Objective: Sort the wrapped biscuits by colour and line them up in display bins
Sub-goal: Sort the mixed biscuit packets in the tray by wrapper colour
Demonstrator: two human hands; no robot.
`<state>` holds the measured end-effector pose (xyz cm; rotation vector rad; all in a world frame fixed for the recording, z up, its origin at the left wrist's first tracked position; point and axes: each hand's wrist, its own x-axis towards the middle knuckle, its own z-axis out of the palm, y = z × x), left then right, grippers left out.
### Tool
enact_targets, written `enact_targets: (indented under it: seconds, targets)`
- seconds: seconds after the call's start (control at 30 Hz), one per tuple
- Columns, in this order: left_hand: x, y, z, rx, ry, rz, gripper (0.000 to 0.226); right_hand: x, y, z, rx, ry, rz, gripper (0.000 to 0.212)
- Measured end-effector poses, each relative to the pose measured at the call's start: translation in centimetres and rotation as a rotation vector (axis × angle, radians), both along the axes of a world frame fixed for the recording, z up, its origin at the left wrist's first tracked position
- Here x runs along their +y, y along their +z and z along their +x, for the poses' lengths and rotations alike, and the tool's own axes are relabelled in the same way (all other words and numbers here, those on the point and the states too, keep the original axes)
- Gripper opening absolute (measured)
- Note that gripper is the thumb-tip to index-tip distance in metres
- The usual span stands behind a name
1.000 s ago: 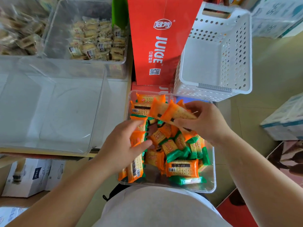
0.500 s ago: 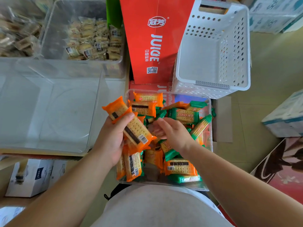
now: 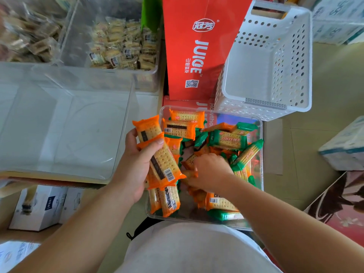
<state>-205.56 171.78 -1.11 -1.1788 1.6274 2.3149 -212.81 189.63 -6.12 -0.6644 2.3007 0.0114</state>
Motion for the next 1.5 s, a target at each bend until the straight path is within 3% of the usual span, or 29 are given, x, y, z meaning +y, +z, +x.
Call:
enact_targets:
  seconds: [0.07, 0.17, 0.27, 0.37, 0.6, 0.73, 0.93, 1.0, 1.1, 1.17, 1.23, 1.27, 1.33, 1.43, 1.5]
  targets:
    - [0.0, -0.2, 0.0, -0.004, -0.002, 0.007, 0.044, 0.9, 2.1, -1.3, -0.038, -0.212, -0.151, 0.031]
    - [0.4, -0.3, -0.3, -0.014, -0.005, 0.024, 0.041, 2.4, 4.3, -2.5, 0.057, -0.575, -0.482, 0.019]
    - [1.3, -0.2, -1.1, 0.004, -0.03, 0.088, 0.048, 2.1, 5.6, -2.8, -0.168, -0.952, -0.893, 0.018]
    - [2.3, -0.1, -2.2, 0.032, -0.058, 0.215, 0.056, 1.0, 5.3, -2.3, -0.242, -0.939, -0.939, 0.016]
    - [2.9, -1.1, -2.9, 0.068, -0.049, 0.438, 0.06, 1.2, 2.9, -2.1, -0.054, -1.11, -0.889, 0.027]
    - [2.9, -1.6, -3.2, 0.075, -0.115, 0.47, 0.064, 1.7, 1.9, -1.7, -0.047, -1.085, -0.861, 0.028]
    - [3.6, -1.2, -3.7, 0.047, -0.187, 0.428, 0.046, 1.8, 2.0, -1.3, -0.171, -0.894, -0.866, 0.012]
    - [3.6, -1.5, -4.0, 0.052, -0.166, 0.365, 0.051, 2.4, 2.6, -1.8, -0.097, -0.764, -0.767, 0.018]
    - [3.7, -1.8, -4.5, 0.058, -0.193, 0.284, 0.057, 4.5, 3.9, -3.0, 0.193, -0.521, -0.717, 0.02]
    - [3.8, -1.6, -4.7, 0.06, -0.233, 0.232, 0.059, 6.7, 4.7, -4.2, 0.262, -0.309, -0.638, 0.046]
    - [3.8, -1.4, -4.7, 0.06, -0.237, 0.198, 0.058, 9.0, 4.9, -5.4, 0.191, -0.057, -0.381, 0.08]
    - [3.6, -1.3, -4.7, 0.06, -0.236, 0.185, 0.057, 9.9, 4.8, -5.9, 0.176, 0.077, -0.24, 0.084]
    - [3.3, -1.1, -4.6, 0.067, -0.235, 0.166, 0.055, 10.9, 4.1, -6.4, 0.18, 0.223, -0.079, 0.064]
    - [2.5, -0.8, -4.4, 0.094, -0.216, 0.121, 0.05, 10.6, 3.5, -6.6, 0.259, 0.157, -0.192, 0.024]
    - [1.9, -0.7, -4.3, 0.106, -0.195, 0.075, 0.049, 9.5, 3.2, -6.6, 0.241, 0.01, -0.295, 0.025]
